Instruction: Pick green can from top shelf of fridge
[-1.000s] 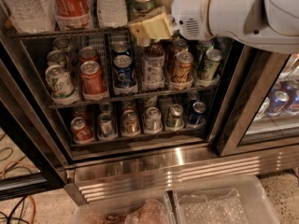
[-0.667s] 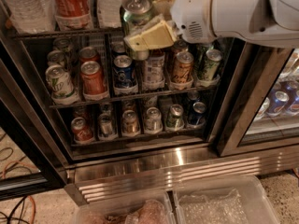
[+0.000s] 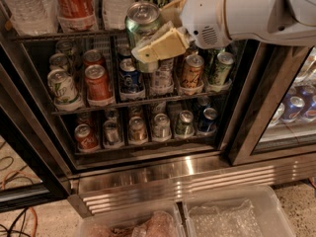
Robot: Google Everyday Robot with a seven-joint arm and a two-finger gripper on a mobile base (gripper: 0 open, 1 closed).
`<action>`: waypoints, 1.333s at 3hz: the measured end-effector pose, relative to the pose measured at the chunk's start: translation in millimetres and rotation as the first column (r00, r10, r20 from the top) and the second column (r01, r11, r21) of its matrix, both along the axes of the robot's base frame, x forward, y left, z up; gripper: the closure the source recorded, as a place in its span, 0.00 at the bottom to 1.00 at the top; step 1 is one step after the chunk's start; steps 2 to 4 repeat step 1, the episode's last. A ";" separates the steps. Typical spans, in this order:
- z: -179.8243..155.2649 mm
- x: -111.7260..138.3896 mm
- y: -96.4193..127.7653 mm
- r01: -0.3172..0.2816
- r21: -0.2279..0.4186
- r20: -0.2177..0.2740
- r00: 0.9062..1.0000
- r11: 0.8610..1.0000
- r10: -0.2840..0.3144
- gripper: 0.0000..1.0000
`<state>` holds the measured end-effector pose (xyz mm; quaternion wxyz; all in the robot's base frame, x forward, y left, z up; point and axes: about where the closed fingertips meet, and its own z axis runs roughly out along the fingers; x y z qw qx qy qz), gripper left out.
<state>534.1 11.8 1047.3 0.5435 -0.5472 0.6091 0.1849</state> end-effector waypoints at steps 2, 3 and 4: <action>-2.3 -2.3 -0.6 -0.012 -0.011 -0.007 1.000 1.000 0.012 1.00; -2.3 -2.3 -0.6 -0.012 -0.011 -0.007 1.000 1.000 0.012 1.00; -2.3 -2.3 -0.6 -0.012 -0.011 -0.007 1.000 1.000 0.012 1.00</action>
Offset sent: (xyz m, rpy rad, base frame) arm 0.0000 0.0000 0.0000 0.0000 0.0000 0.0000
